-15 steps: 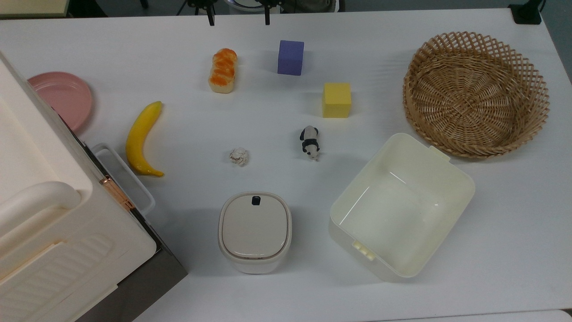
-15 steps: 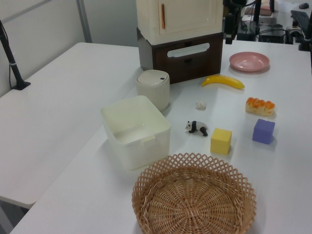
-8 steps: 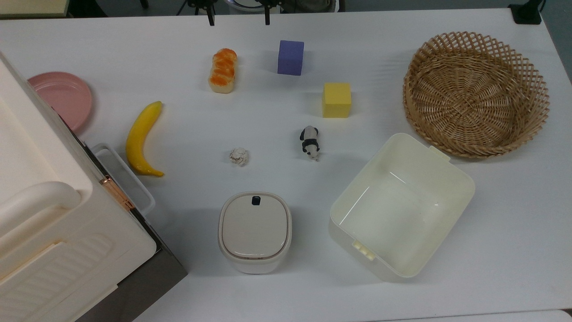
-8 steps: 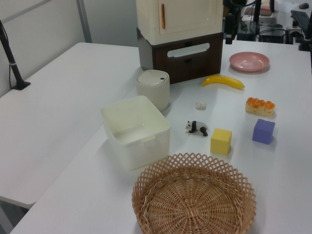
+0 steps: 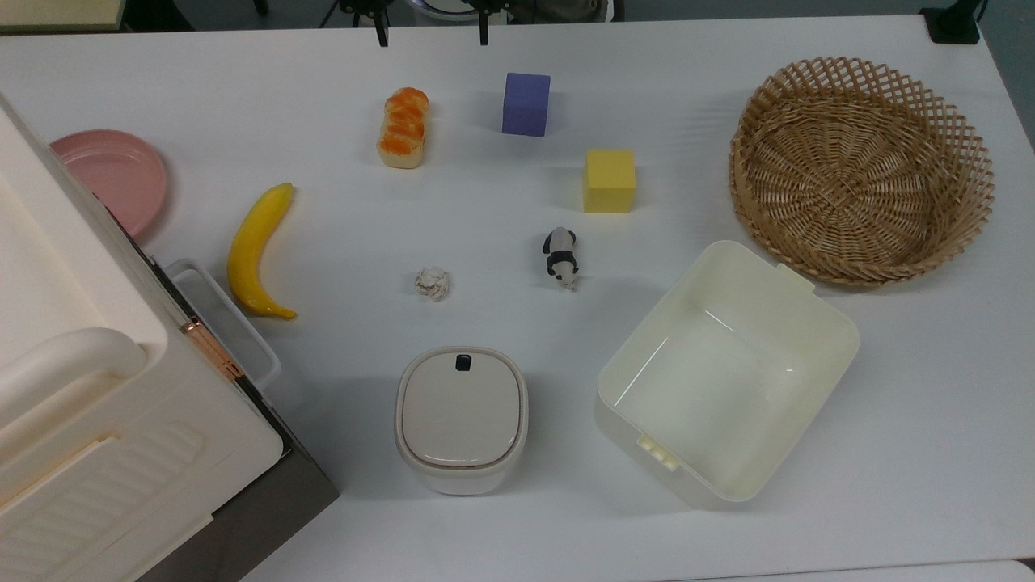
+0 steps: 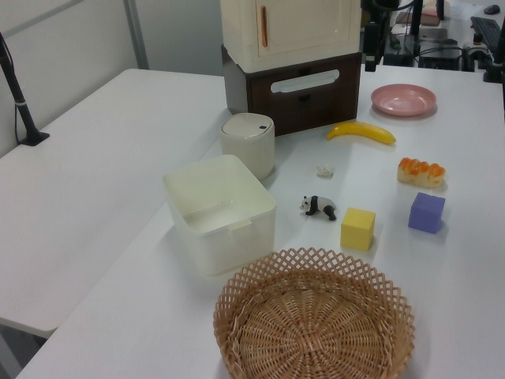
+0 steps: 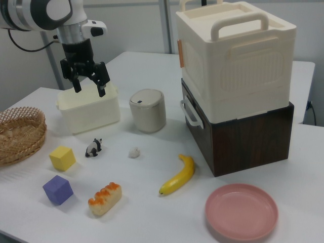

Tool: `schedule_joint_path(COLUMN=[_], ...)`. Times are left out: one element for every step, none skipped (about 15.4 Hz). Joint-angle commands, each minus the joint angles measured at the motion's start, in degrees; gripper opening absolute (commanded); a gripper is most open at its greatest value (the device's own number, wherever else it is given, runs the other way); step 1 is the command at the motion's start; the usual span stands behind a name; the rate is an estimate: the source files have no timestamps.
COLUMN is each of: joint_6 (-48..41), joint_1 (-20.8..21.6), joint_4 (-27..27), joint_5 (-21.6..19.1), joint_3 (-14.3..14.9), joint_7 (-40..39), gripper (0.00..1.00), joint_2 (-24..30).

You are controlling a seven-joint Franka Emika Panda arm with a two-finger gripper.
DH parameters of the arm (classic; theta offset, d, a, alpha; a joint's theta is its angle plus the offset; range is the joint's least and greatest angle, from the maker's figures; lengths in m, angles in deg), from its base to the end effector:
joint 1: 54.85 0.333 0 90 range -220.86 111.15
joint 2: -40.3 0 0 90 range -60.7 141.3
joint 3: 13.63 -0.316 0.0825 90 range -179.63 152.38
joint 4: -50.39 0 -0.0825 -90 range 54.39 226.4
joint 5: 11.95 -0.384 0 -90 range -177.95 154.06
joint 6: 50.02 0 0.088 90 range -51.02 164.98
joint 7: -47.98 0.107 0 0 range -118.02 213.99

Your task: Put the bread in the basket

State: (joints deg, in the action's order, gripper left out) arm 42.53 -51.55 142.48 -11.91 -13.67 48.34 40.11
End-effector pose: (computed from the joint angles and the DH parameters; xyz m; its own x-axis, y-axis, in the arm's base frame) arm 0.5581 0.0325 0.6093 0.9986 0.0520 0.0047 0.0520 -0.9986 0.0007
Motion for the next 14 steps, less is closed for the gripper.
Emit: schedule_joint_path(joint_6=[-1.8,-1.8,-1.8,-1.8,-1.8,-1.8,-1.8,-1.8,-1.7,-1.5,-1.4,-1.3,-1.3,-1.2], joint_1=[0.7,0.7,0.7,0.7,0.7,0.7,0.7,0.7,0.7,0.8,0.8,0.8,0.8,0.8], joint_4=[-0.2,-0.2,-0.2,-0.2,-0.2,-0.2,-0.2,-0.2,-0.3,-0.3,-0.3,-0.2,-0.2,-0.3], joint_5=[0.4,0.4,0.4,0.4,0.4,0.4,0.4,0.4,0.4,0.6,1.0,1.3,1.3,1.4], joint_3=[0.4,0.4,0.4,0.4,0.4,0.4,0.4,0.4,0.4,0.4,0.3,0.3,0.3,0.3], joint_7=[-0.6,-0.5,-0.5,-0.5,-0.5,-0.5,-0.5,-0.5,-0.5,-0.5,-0.4,-0.5,-0.5,-0.5], gripper=[1.0,1.0,1.0,1.0,1.0,1.0,1.0,1.0,1.0,1.0,1.0,1.0,1.0,1.0], joint_2=[0.2,0.1,0.1,0.2,0.1,0.1,0.1,0.1,0.0,-0.1,-0.2,-0.2,-0.3,-0.7])
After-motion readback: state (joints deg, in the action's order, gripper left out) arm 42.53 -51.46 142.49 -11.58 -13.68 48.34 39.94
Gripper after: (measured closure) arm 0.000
